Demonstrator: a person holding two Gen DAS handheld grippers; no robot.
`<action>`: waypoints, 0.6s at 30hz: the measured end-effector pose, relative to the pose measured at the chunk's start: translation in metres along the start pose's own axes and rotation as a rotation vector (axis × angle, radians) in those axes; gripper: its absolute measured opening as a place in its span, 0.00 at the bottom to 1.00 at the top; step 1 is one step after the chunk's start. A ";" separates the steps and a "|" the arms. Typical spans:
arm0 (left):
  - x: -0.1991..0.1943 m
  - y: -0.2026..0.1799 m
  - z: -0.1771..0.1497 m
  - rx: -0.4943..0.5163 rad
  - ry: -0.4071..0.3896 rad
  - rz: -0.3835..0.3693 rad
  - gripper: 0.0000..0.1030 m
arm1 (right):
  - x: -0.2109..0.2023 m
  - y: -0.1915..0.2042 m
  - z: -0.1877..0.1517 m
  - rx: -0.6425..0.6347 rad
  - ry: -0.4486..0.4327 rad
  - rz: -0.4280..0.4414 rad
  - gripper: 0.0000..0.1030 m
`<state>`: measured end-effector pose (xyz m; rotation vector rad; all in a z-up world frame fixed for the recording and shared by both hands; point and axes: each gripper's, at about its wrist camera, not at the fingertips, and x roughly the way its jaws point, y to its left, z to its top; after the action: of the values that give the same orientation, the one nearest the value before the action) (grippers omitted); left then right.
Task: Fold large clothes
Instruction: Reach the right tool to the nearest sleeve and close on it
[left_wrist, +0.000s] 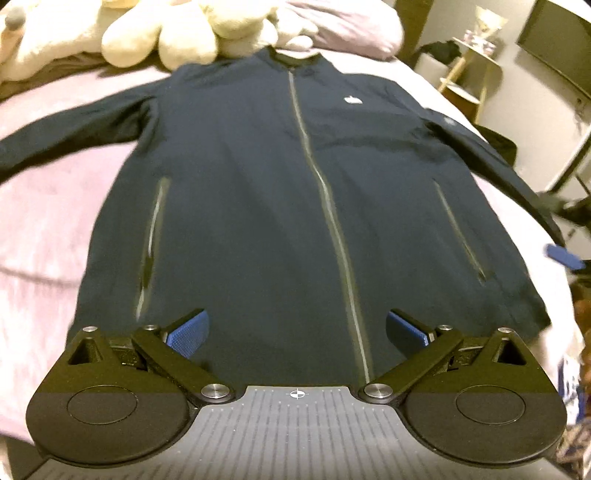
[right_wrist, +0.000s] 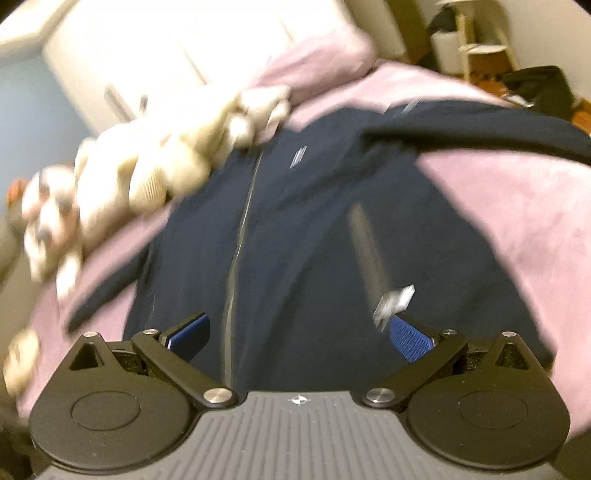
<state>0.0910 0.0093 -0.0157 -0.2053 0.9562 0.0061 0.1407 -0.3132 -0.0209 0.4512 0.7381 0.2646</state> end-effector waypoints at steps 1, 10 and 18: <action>0.008 0.004 0.009 -0.022 -0.003 0.017 1.00 | 0.001 -0.018 0.015 0.041 -0.056 -0.014 1.00; 0.080 0.024 0.069 -0.088 -0.034 0.151 1.00 | 0.044 -0.210 0.098 0.621 -0.259 -0.053 0.81; 0.115 0.035 0.075 -0.148 -0.006 0.169 1.00 | 0.073 -0.293 0.095 0.994 -0.358 -0.082 0.35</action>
<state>0.2150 0.0476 -0.0730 -0.2604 0.9655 0.2338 0.2809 -0.5689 -0.1433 1.3657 0.4897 -0.2878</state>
